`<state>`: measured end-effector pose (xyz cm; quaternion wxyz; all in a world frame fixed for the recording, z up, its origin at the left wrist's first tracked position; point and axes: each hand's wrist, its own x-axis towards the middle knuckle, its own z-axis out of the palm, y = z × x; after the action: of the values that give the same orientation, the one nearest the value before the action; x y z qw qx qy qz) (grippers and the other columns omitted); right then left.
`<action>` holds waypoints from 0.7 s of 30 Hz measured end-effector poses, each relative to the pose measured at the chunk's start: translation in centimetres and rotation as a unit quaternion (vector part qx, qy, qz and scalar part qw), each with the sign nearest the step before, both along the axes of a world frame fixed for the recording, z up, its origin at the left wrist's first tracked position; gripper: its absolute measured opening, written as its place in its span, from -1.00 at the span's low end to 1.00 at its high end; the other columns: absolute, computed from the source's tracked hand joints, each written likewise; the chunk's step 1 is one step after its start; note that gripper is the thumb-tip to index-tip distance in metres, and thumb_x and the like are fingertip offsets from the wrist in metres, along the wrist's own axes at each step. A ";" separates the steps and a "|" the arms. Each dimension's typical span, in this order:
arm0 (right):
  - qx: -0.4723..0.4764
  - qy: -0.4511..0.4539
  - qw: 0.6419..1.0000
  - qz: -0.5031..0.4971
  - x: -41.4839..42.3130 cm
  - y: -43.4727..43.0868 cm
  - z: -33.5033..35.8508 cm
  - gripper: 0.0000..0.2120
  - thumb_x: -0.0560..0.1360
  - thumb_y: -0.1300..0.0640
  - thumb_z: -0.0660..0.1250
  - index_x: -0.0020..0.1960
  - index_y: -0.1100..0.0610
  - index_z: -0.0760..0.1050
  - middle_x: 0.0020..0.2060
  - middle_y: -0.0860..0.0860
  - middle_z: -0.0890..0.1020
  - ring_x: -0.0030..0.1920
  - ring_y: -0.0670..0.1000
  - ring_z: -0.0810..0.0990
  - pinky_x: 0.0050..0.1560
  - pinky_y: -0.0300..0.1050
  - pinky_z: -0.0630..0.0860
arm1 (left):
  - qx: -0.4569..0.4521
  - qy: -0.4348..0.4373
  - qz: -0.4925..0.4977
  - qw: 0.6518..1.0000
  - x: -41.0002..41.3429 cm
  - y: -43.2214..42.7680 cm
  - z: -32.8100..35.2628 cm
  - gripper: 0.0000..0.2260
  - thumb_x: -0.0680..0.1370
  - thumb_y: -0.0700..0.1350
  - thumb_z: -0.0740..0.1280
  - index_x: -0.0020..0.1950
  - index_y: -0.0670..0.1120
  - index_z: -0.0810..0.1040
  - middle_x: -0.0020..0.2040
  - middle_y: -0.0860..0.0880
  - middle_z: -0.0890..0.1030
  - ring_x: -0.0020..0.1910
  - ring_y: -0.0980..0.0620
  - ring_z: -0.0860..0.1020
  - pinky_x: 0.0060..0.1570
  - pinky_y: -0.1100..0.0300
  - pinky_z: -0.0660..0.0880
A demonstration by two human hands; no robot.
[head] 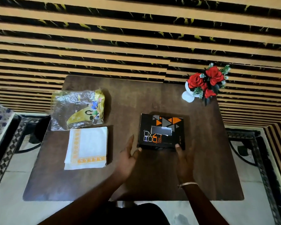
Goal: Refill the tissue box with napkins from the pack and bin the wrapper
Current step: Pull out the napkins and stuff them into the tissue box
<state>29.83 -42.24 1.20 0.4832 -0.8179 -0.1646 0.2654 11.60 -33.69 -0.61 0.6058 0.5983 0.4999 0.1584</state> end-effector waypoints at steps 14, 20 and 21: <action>-0.239 -0.376 0.682 0.580 1.6 13.0 -0.1 0.47 0.05 -0.57 0.38 0.57 0.10 -0.37 0.57 0.04 -0.35 0.54 0.07 -0.43 0.56 0.17 -0.29 | 0.185 0.109 -0.100 0.972 -0.3 3.3 0.5 -0.54 0.51 -0.25 0.39 0.40 -0.23 0.43 0.30 -0.21 0.57 0.26 -0.19 0.54 0.11 0.31 0.36; -0.281 -0.350 0.658 0.605 0.9 14.0 -1.2 0.50 0.04 -0.42 0.53 0.56 0.10 -0.39 0.58 0.08 -0.28 0.57 0.12 -0.33 0.56 0.19 -0.26 | 0.186 0.079 -0.118 0.972 0.1 4.0 0.4 -0.63 0.52 -0.19 0.38 0.33 -0.17 0.52 0.24 -0.15 0.63 0.19 -0.09 0.60 0.07 0.20 0.46; -0.280 -0.352 0.658 0.604 0.9 14.0 -1.2 0.49 0.05 -0.40 0.54 0.56 0.10 -0.38 0.59 0.08 -0.26 0.58 0.13 -0.30 0.56 0.20 -0.24 | 0.178 0.074 -0.120 0.974 0.0 4.1 0.2 -0.65 0.53 -0.16 0.36 0.32 -0.14 0.53 0.22 -0.12 0.65 0.17 -0.07 0.62 0.08 0.14 0.51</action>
<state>30.72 -28.27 -0.04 -0.1288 -0.6674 -0.6981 0.2251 11.62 -29.60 -0.42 0.4653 0.7625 0.4315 0.1262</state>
